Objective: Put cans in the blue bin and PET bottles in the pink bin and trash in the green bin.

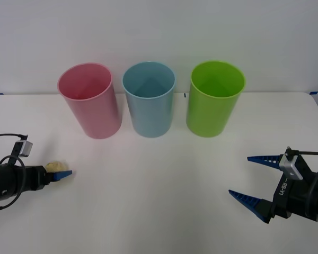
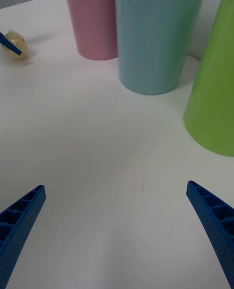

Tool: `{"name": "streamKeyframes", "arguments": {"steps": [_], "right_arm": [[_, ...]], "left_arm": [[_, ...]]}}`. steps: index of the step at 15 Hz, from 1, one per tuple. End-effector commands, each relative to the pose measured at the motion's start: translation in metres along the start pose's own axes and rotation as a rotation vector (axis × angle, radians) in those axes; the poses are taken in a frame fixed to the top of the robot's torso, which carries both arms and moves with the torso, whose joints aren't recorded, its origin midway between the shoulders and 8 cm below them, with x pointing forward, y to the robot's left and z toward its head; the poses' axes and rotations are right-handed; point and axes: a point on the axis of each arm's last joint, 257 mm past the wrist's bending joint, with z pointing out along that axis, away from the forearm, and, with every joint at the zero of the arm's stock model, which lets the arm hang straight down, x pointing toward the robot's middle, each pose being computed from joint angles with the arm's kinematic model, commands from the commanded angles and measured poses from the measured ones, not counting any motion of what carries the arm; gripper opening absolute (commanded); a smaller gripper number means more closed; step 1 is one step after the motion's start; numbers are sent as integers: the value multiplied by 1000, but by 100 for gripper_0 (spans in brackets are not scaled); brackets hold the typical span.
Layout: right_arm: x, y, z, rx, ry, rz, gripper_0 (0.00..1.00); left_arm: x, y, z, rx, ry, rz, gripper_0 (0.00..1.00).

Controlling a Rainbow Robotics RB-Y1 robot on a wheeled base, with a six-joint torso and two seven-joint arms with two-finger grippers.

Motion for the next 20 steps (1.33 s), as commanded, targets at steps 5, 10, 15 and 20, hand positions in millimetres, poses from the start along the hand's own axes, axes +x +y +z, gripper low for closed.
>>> {"name": "streamKeyframes", "arguments": {"steps": [5,10,15,20], "right_arm": [[0,0,0,0,0,0,100],[0,0,0,0,0,0,100],[0,0,0,0,0,0,100],[0,0,0,0,0,0,100]], "left_arm": [[3,-2,3,1,3,31,50],[2,-2,4,0,0,42,1],[3,-2,5,1,-2,65,1],[3,-9,4,35,-13,102,1]]}}
